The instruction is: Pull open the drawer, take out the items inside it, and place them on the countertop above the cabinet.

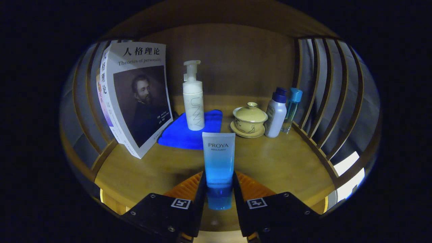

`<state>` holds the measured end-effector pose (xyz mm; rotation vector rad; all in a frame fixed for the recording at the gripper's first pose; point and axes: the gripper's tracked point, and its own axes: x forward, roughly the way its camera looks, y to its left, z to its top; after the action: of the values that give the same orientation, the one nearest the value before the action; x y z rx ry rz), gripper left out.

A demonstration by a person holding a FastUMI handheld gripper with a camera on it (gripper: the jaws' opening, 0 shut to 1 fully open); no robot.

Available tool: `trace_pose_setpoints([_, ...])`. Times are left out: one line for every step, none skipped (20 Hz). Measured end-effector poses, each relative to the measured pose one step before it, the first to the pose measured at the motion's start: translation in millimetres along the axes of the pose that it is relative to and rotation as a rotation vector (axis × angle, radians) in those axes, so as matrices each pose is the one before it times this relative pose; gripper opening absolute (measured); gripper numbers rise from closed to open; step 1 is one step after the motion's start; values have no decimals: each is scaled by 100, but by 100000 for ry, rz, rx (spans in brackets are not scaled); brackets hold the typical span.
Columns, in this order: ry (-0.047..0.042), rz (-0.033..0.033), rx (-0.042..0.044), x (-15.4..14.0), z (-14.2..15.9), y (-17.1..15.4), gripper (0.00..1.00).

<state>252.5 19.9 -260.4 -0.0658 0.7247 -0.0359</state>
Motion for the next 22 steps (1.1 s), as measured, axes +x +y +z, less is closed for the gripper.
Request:
trace_pose_setpoints([369,462,-513,170,-193,-9,47])
trace_pose_setpoints([373,572,-415,86,-157,26,48])
trace_pose_setpoints([-752,1094,247,-82,247,222,49])
trace_pose_setpoints([-1011,645,1010,-32,164,123,50])
trace_pose_setpoints([-1253,946,1712,-293,396,282,53])
trace_pose_setpoints([-1717,1400,2236,-467,526,265,58])
trace_pose_setpoints([-2484,2184,2674,-642,656,469,68])
trace_pose_setpoints([-2750,2021,2818,-613,375,464,78])
trace_pose_setpoints([-2853,1265,2465,-970,696,306,93])
trace_pose_setpoints([-3017,556,2185,-1253,412,14,96])
trace_pose_setpoints([-2965,281,2096,-1069,424,0,96])
trace_pose_setpoints([-3309,608,1653,-1214,569,83,95])
trace_pose_setpoints([-3419,255,1059,-1315,736,92,95])
trace_pose_setpoints([-3274,223,388,-1450,720,-19,95])
trace_pose_setpoints([-3430,872,302,-1418,621,60,95])
trace_pose_setpoints([-2923,2319,547,-1182,533,457,96])
trace_pose_setpoints([-2204,1989,852,-1569,360,375,96])
trace_pose_setpoints([-2774,1275,363,-1356,195,361,96])
trace_pose_setpoints([-2597,314,-778,-1342,465,1,96])
trace_pose_setpoints([-2780,-151,-2092,-1441,318,-9,96])
trace_pose_setpoints([-2995,-1078,-2882,-1396,570,-71,96])
trace_pose_setpoints([-2942,-1174,-2710,-1408,602,50,95])
